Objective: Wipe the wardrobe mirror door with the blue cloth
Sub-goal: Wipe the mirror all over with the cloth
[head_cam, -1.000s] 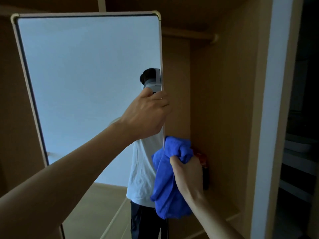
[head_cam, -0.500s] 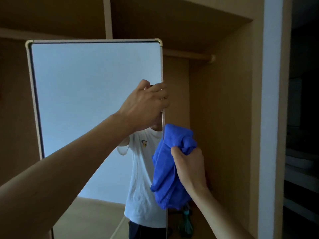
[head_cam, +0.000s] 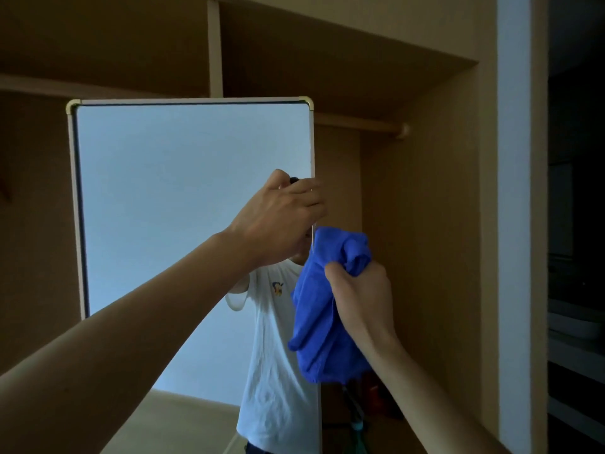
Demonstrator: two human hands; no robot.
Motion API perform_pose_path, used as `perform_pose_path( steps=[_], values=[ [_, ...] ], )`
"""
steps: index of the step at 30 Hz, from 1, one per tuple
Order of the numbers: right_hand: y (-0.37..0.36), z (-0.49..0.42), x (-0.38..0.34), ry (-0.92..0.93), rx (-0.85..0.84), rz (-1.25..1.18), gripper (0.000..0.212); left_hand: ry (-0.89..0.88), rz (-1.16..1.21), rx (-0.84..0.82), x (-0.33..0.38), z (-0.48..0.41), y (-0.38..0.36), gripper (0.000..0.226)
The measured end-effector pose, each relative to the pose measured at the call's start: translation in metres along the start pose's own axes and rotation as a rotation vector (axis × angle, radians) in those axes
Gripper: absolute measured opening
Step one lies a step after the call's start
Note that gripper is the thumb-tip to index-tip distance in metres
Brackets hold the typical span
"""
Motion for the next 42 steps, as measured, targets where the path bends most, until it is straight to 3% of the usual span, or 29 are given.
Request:
perform_pose_path(
  steps=[9,16,21,24,29,34,42],
  values=[
    [0.0,-0.014,-0.019,0.021,-0.083,-0.006,0.036,0.074,-0.056,0.044,-0.029,-0.025,0.015,0.035],
    [0.001,-0.002,-0.002,-0.007,-0.078,-0.003,0.052,0.09,-0.053,0.045,-0.043,-0.028,0.013,0.032],
    [-0.003,-0.027,-0.029,0.053,-0.089,-0.015,0.041,0.11,0.041,0.081,-0.049,-0.03,0.013,0.038],
    [-0.004,-0.052,-0.05,0.085,-0.084,-0.006,0.045,0.155,0.106,0.131,-0.059,-0.034,0.02,0.049],
    [-0.006,-0.084,-0.084,0.124,-0.099,-0.042,0.043,0.312,0.166,0.208,-0.088,-0.045,0.033,0.063],
    [-0.001,-0.08,-0.077,0.134,-0.092,-0.06,0.045,0.501,0.204,0.192,-0.115,-0.048,0.026,0.052],
    [0.002,-0.063,-0.052,0.11,-0.081,-0.048,0.054,0.541,0.211,0.209,-0.122,-0.05,0.024,0.043]
  ],
)
Point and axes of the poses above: each hand's wrist, its own z-axis away from the middle knuckle, its own y-axis out of the back of the hand, x = y × z, the point moved 9 cm from there along -z, towards the middle knuckle
